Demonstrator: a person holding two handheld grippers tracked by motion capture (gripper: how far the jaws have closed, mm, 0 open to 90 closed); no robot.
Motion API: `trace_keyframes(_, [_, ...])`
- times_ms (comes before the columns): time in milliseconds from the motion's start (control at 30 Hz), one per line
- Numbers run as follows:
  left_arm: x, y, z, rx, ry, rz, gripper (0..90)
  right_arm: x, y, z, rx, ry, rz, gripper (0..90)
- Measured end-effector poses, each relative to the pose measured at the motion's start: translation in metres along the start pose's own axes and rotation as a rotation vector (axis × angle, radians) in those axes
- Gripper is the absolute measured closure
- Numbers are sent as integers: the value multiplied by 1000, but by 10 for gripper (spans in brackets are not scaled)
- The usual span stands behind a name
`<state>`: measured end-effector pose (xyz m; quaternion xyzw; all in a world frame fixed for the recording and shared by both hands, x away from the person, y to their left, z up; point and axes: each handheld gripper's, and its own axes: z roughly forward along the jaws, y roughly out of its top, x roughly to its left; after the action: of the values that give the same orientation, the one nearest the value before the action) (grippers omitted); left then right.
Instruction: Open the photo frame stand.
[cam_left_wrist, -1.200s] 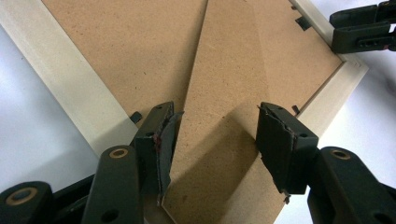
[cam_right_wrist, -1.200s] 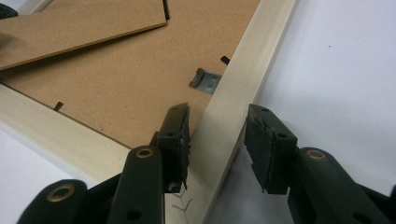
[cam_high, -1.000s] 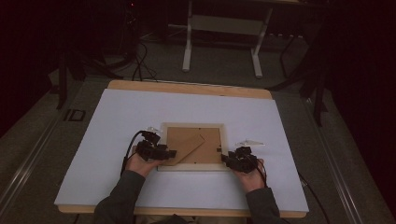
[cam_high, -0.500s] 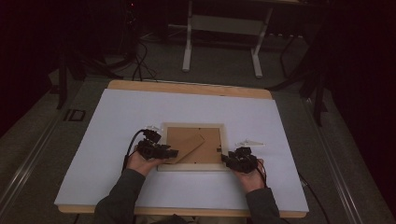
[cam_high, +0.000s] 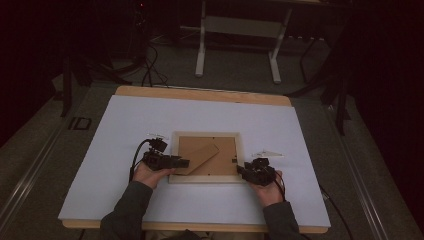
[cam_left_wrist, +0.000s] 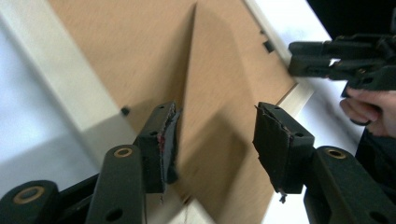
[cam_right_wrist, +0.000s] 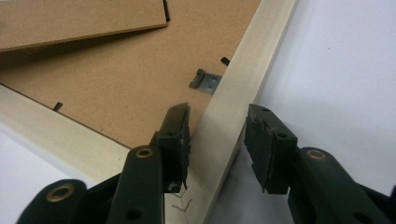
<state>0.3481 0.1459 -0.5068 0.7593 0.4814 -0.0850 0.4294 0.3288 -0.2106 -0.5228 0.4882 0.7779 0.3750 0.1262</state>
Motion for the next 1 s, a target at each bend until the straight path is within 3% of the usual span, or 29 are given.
trace_keyframes(167, [5, -7, -4, -3, -5, -23, 481, 0, 0, 0, 0, -1, 0, 596])
trace_keyframes(233, [8, -13, -9, -7, -31, -43, 481, 0, 0, 0, 0, 0, -1, 596])
trace_keyframes(333, [7, -16, -8, 3, -46, -41, 481, 0, 0, 0, -1, -1, -1, 595])
trace_keyframes(533, [3, -11, -3, 15, -60, -44, 502, 0, 0, 0, -3, 0, -1, 595])
trace_keyframes(867, [-1, 2, -12, -76, -118, -127, 635, 0, -1, 0, -6, 1, -2, 593])
trace_keyframes(1000, [-5, 8, -14, -100, -127, -132, 659, 0, -1, 0, -7, 0, -4, 591])
